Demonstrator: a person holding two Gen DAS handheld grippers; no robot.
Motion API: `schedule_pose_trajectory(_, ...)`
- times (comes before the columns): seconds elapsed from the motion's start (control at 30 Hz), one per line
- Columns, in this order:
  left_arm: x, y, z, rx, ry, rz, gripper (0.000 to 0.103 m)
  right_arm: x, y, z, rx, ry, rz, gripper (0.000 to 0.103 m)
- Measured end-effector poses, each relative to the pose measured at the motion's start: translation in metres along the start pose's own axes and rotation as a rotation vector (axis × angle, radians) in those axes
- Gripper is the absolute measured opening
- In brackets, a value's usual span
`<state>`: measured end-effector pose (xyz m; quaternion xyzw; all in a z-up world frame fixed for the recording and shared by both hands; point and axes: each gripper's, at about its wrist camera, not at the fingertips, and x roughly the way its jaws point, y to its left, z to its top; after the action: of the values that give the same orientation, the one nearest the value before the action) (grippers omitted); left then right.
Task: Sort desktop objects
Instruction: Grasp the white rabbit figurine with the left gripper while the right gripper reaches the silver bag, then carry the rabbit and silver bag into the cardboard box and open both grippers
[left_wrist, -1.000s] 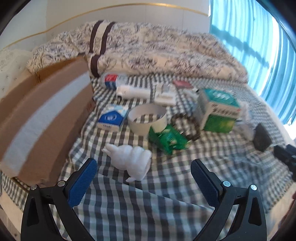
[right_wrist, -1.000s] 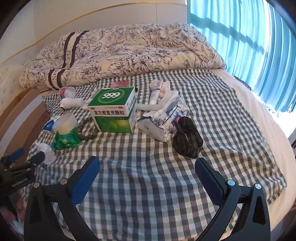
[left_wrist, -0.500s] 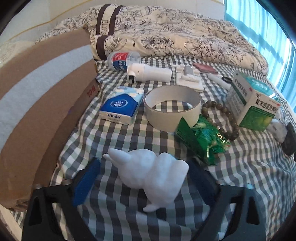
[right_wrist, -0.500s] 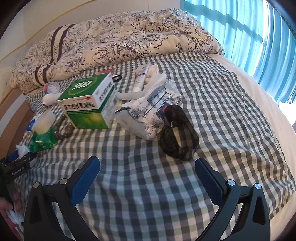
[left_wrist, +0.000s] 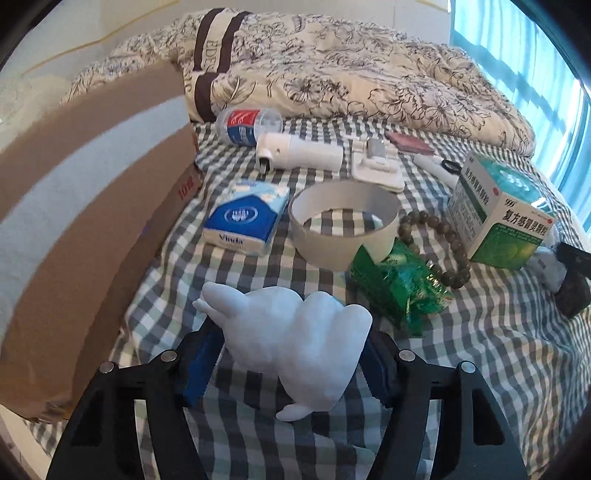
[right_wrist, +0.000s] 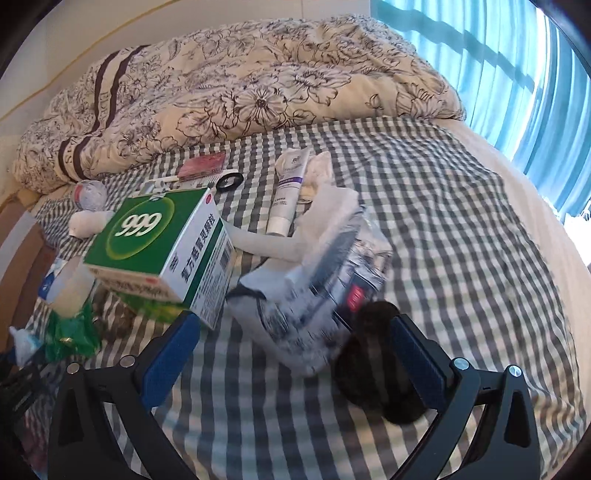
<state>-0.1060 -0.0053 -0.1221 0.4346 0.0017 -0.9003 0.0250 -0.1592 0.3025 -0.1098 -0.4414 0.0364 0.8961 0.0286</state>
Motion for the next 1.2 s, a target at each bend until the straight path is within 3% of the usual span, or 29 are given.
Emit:
schedule_pose_trajectory(0.03,-0.001,0.0,0.001,0.001,-0.001,-0.002,0.069,0.005,0.0,0.0,0.008,0.013,-0.011,0.087)
schedule_pose_trajectory(0.07,-0.002,0.001,0.002,0.002,-0.002,-0.003,0.069,0.008,0.0,0.0,0.014,0.021,-0.018,0.064)
schedule_pose_trajectory(0.13,-0.003,0.002,0.002,0.002,-0.003,-0.001,0.069,0.009,-0.001,0.0,0.014,0.019,-0.036,0.05)
schedule_pose_trajectory(0.2,-0.004,0.004,0.001,0.0,0.0,0.0,0.069,0.004,-0.006,0.0,0.033,0.01,-0.023,0.029)
schedule_pose_trajectory(0.3,-0.005,0.005,0.0,-0.007,0.004,0.0,0.069,-0.008,-0.015,-0.001,0.07,-0.005,0.039,0.014)
schedule_pose_trajectory(0.5,-0.023,0.004,0.002,-0.006,-0.029,-0.011,0.069,-0.054,-0.016,0.0,0.061,-0.089,0.085,0.009)
schedule_pose_trajectory(0.9,-0.082,0.004,0.02,0.006,-0.13,-0.037,0.069,-0.148,-0.003,0.007,0.034,-0.229,0.149,0.008)
schedule_pose_trajectory(1.2,-0.142,0.027,0.044,0.012,-0.205,-0.045,0.069,-0.202,0.058,0.007,-0.073,-0.265,0.207,0.008)
